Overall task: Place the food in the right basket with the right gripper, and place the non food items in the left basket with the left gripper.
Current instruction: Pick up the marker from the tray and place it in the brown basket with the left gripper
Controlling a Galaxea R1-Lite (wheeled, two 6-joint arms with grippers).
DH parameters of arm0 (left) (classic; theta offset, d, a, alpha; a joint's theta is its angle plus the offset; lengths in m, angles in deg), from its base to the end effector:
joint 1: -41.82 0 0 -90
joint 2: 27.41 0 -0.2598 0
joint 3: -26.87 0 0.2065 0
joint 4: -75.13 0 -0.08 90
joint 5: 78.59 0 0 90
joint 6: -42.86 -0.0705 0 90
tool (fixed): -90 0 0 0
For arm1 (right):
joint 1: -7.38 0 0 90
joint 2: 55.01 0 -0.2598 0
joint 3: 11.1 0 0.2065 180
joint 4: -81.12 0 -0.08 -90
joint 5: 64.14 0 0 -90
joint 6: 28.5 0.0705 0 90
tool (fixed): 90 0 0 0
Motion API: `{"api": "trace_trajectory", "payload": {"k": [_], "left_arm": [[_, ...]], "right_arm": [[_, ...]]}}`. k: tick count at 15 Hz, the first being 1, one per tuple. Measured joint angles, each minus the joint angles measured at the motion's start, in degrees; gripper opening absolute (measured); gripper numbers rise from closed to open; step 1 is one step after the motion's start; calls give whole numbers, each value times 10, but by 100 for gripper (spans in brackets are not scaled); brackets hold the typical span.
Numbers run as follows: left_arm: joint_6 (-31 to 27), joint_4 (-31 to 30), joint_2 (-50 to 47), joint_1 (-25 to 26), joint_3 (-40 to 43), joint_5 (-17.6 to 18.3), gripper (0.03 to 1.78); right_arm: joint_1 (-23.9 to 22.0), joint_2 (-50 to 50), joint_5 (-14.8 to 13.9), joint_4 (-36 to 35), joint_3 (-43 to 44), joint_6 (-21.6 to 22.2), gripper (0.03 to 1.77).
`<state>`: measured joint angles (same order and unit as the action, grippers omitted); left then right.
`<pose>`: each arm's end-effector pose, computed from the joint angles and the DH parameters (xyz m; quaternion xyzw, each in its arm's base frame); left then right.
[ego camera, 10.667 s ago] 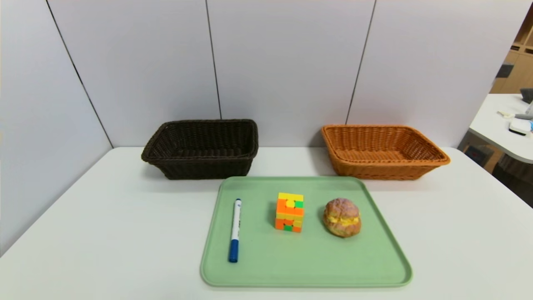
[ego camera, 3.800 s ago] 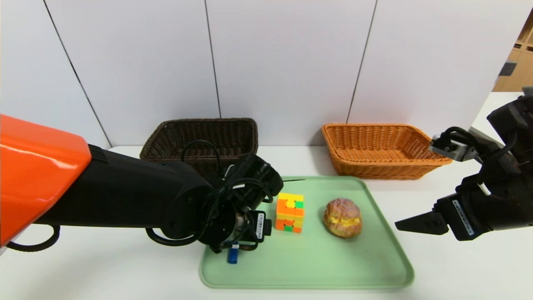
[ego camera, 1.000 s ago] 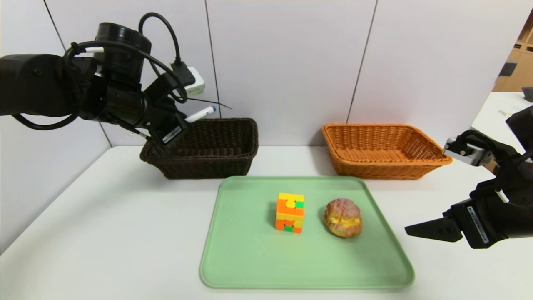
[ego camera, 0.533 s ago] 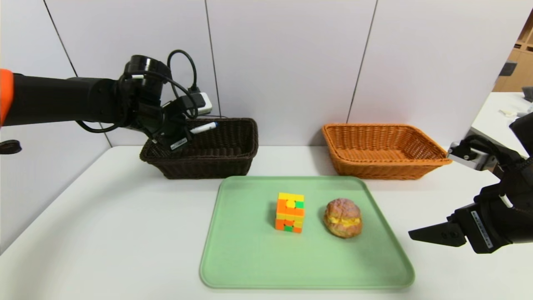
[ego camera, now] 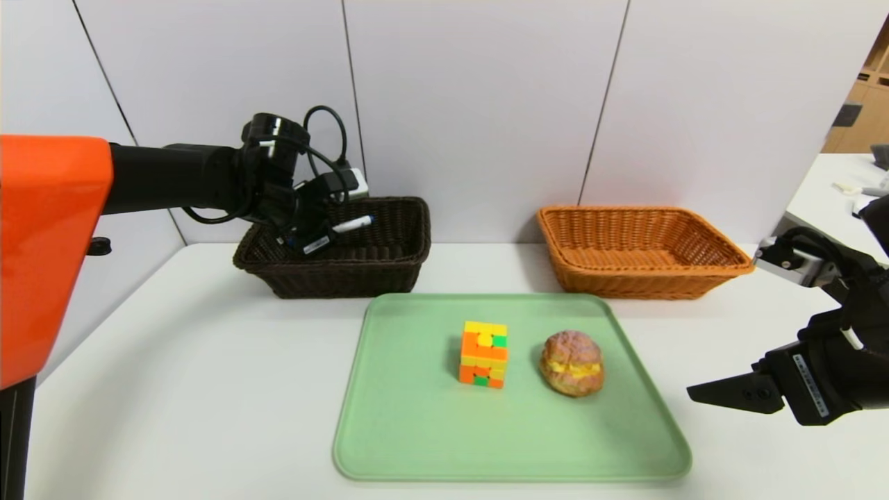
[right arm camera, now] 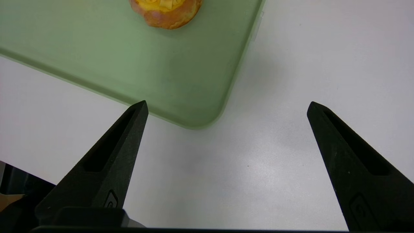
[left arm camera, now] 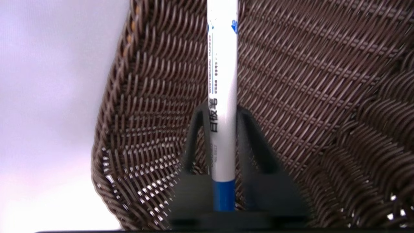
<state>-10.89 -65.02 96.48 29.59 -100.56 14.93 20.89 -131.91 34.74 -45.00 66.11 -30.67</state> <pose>0.4605 -0.1042 0.1394 0.4466 0.2183 -0.2566 0.8289 0.2274 0.0658 0.1337 -0.0348 0.4469 0.1818 0.8752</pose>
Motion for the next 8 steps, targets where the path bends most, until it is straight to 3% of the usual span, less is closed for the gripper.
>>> {"api": "trace_trajectory", "payload": {"k": [3, 8], "left_arm": [[2, 3, 10, 0, -13, 1, 81], [36, 22, 13, 0, -48, 1, 123]], "right_arm": [[0, 0, 0, 0, 0, 0, 170], [0, 4, 0, 0, -1, 0, 170]]}}
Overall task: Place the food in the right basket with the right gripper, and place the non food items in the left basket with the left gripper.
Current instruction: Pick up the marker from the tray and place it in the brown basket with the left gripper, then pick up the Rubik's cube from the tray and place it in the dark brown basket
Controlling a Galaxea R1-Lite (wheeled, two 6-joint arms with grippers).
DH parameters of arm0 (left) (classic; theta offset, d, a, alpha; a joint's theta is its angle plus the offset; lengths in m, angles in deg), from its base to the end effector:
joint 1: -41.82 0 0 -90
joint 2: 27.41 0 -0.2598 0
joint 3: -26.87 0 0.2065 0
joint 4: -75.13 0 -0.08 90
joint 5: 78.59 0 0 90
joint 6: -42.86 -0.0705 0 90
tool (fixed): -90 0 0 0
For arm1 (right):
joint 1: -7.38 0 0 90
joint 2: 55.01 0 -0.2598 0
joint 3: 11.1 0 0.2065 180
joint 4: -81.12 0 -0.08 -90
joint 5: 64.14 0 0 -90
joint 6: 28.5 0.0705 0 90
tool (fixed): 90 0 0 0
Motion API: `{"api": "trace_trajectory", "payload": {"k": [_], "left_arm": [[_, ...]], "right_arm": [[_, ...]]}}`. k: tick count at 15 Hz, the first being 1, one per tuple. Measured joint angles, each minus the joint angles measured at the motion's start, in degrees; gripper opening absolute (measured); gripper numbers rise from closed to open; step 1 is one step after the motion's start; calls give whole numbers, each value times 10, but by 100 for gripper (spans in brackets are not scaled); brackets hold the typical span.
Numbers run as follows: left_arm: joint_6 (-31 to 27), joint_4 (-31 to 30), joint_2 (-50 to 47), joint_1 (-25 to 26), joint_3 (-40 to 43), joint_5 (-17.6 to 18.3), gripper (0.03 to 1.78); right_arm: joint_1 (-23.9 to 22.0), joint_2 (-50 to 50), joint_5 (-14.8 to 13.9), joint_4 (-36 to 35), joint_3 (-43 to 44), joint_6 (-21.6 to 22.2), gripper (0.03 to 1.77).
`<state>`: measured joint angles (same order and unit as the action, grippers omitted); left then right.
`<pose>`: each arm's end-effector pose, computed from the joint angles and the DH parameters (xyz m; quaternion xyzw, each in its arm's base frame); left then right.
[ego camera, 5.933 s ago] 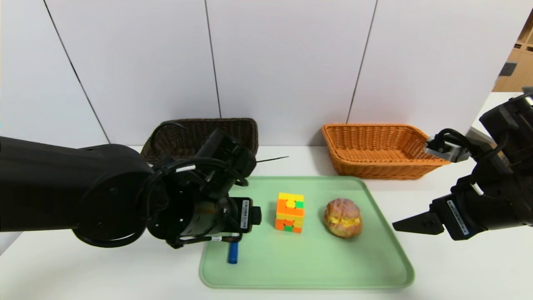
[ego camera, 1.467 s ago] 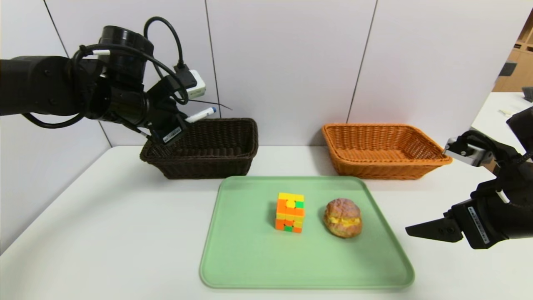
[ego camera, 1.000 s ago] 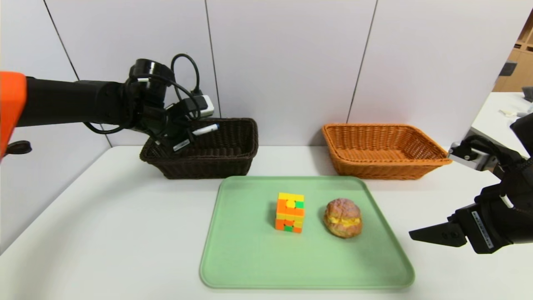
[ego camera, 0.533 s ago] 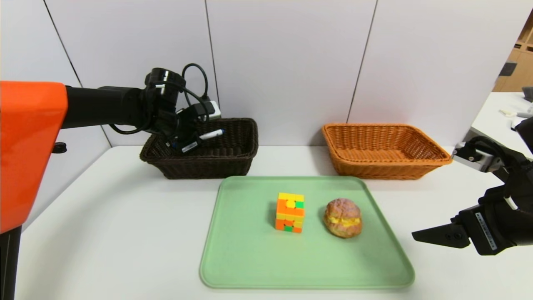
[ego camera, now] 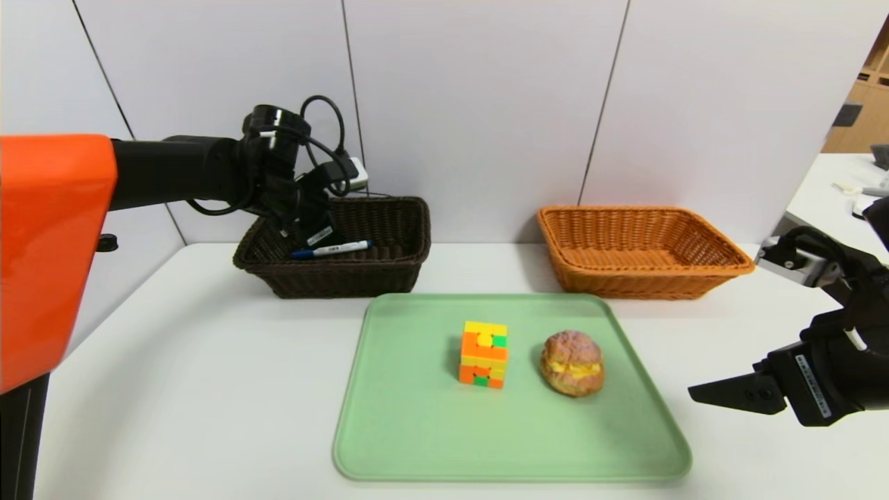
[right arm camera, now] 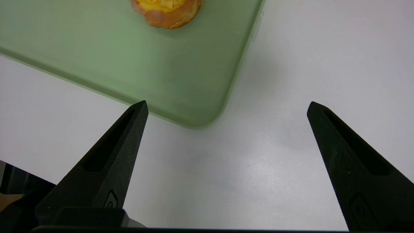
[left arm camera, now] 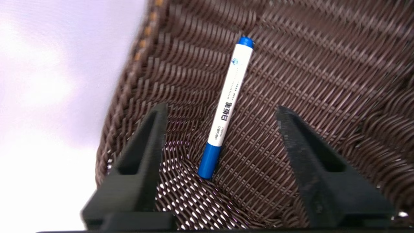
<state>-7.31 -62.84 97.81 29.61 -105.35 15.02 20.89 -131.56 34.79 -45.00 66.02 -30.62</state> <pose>0.4662 -0.1054 0.1511 0.4209 0.2162 -0.2461 0.8459 0.2264 0.0657 0.1347 -0.0341 0.4450 0.1822 0.8762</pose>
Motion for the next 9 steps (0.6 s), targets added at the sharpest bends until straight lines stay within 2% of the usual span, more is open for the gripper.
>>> {"api": "trace_trajectory", "payload": {"k": [3, 5, 9], "left_arm": [[93, 13, -19, -4, -20, -1, 138], [189, 28, -43, -21, -17, -1, 145], [392, 104, -120, -88, 32, -15, 155]], "right_arm": [[0, 6, 0, 0, 1, 0, 170], [0, 10, -1, 0, 2, 0, 170], [0, 19, 0, 0, 1, 13, 170]]}}
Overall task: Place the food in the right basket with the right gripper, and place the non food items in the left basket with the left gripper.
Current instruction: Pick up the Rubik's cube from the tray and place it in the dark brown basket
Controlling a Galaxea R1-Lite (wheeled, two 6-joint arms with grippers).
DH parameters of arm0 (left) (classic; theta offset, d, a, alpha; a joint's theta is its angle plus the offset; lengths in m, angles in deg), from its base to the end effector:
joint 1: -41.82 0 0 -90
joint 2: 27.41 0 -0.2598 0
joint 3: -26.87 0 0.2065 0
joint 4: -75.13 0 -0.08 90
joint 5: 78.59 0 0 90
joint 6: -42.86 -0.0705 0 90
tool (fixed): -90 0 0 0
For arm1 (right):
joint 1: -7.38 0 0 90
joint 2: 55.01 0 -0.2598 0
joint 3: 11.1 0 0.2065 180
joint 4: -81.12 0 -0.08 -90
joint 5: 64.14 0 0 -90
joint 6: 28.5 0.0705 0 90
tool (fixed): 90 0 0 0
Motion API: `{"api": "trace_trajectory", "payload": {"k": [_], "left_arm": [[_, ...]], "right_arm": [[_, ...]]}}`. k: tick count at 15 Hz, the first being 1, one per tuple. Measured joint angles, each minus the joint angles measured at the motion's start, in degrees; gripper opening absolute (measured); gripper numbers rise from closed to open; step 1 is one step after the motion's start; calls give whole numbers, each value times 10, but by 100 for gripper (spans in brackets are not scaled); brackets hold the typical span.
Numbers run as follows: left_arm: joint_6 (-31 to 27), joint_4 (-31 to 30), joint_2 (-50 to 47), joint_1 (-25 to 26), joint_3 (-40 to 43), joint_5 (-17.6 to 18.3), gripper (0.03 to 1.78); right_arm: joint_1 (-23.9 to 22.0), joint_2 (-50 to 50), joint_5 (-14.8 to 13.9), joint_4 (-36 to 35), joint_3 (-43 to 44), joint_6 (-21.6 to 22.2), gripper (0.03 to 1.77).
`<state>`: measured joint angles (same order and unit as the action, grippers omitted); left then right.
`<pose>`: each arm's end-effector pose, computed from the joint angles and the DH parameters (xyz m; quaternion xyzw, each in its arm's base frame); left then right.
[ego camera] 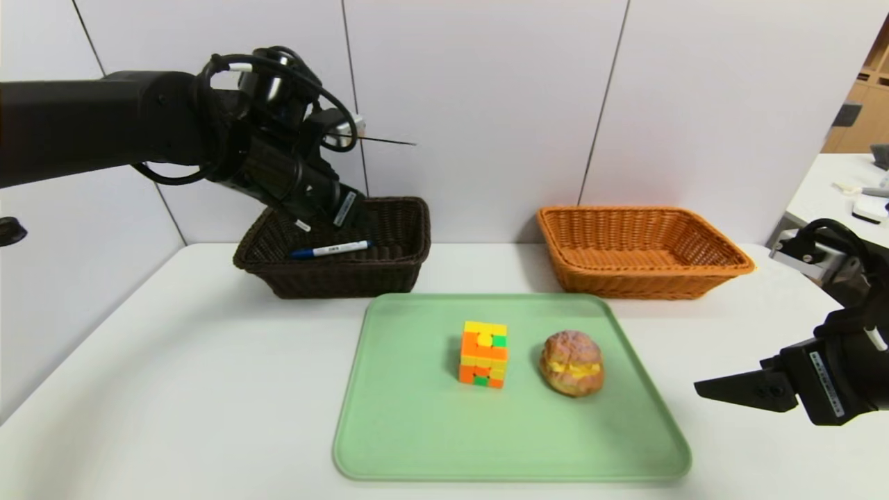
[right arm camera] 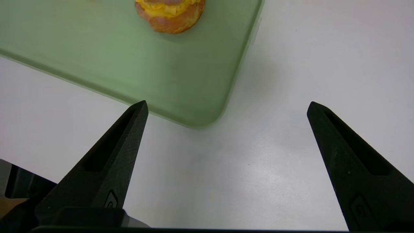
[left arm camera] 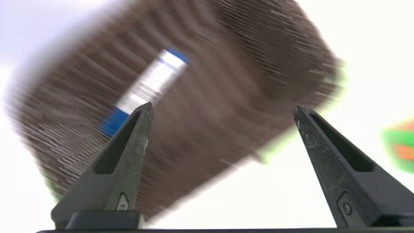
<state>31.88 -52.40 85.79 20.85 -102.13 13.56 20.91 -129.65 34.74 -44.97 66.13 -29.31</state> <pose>0.3928 -0.1534 0.2052 0.1402 0.2907 -0.2190 0.9208 0.2220 0.0646 0.1430 -0.0238 0.4314 0.1782 0.8841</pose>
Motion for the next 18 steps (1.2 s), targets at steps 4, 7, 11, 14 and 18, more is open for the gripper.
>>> {"api": "trace_trajectory", "payload": {"k": [4, 7, 11, 14, 18], "left_arm": [[144, 11, -60, -83, 64, -67, 161], [227, 21, -79, -147, 83, -129, 164], [313, 41, -80, -227, 100, -198, 167], [372, 57, -66, -278, 110, -228, 167], [440, 74, -32, -320, 108, -250, 169]], "right_arm": [[0, 10, 0, 0, 0, 2, 170], [0, 15, 1, 0, -1, 2, 170], [0, 25, 0, 0, -7, 2, 170], [0, 31, 0, 0, -9, 2, 170], [0, 38, 0, 0, -12, 3, 170]]}}
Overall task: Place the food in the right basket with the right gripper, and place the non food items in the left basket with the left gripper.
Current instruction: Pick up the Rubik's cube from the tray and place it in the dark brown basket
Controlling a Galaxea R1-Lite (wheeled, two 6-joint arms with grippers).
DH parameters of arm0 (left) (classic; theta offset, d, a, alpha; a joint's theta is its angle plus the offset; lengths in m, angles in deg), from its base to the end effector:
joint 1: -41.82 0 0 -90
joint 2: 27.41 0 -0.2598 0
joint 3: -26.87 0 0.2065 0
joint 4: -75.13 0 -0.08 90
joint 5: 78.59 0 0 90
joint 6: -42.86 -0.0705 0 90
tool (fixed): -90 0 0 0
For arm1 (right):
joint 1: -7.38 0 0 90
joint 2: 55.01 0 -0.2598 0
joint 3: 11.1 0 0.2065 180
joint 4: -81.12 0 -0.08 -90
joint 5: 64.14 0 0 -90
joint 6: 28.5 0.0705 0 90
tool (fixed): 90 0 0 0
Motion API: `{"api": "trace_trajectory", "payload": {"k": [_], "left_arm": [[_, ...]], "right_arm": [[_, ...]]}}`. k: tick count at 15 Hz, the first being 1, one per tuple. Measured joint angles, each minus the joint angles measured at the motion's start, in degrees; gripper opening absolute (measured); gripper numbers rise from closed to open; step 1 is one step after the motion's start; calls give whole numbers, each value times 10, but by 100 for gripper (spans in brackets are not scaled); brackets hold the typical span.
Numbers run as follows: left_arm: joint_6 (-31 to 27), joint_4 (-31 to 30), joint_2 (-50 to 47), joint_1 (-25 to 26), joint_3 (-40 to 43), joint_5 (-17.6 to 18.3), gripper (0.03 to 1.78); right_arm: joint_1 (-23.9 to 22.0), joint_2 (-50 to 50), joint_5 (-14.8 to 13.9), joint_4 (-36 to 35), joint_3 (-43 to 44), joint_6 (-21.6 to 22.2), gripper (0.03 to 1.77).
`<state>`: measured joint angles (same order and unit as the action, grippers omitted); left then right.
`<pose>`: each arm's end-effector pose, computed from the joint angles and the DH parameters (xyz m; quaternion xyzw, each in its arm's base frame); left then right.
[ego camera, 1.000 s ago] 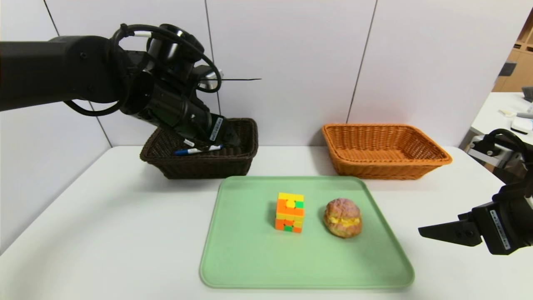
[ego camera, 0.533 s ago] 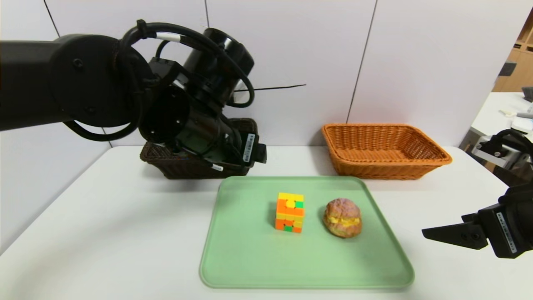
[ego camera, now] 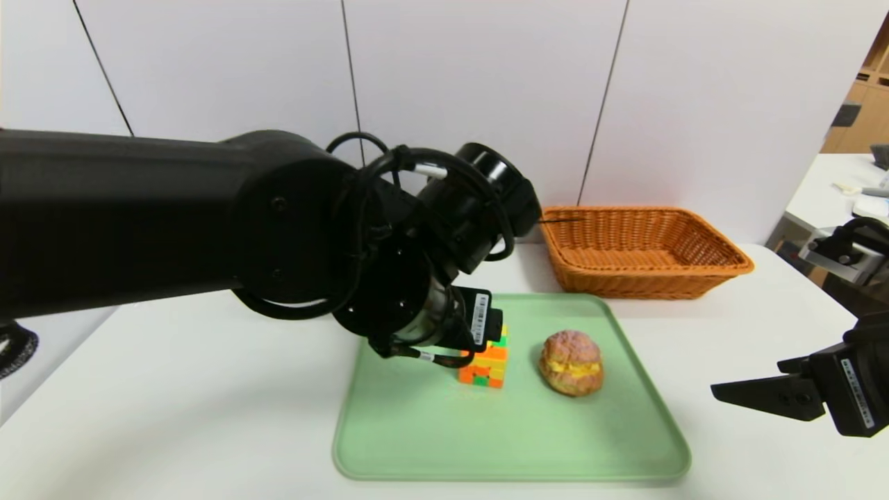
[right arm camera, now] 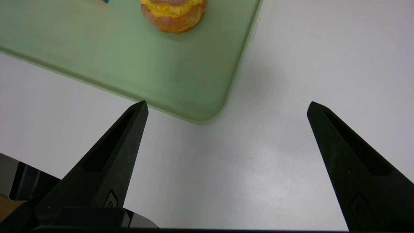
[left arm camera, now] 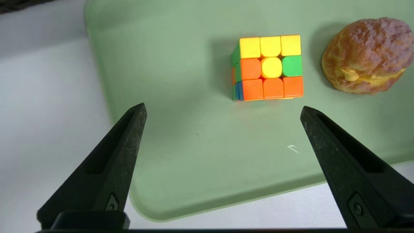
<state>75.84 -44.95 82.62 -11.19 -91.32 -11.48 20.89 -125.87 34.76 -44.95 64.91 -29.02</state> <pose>0.2524 -0.2895 0.1595 0.0108 0.3964 -0.1265 0.9093 0.2105 0.0618 0.1514 -0.0207 0.4118 0.1788 0.8933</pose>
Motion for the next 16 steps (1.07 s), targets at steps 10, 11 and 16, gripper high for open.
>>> {"api": "trace_trajectory", "payload": {"k": [10, 11, 16], "left_arm": [[38, 11, 99, -24, -76, 2, 169], [39, 12, 109, -24, -88, 2, 169], [39, 26, 165, -22, -137, 0, 169]], "right_arm": [[0, 14, 1, -1, -10, 0, 170], [0, 15, 1, -1, -11, 0, 170], [-2, 16, 1, -2, -15, 0, 170]]}}
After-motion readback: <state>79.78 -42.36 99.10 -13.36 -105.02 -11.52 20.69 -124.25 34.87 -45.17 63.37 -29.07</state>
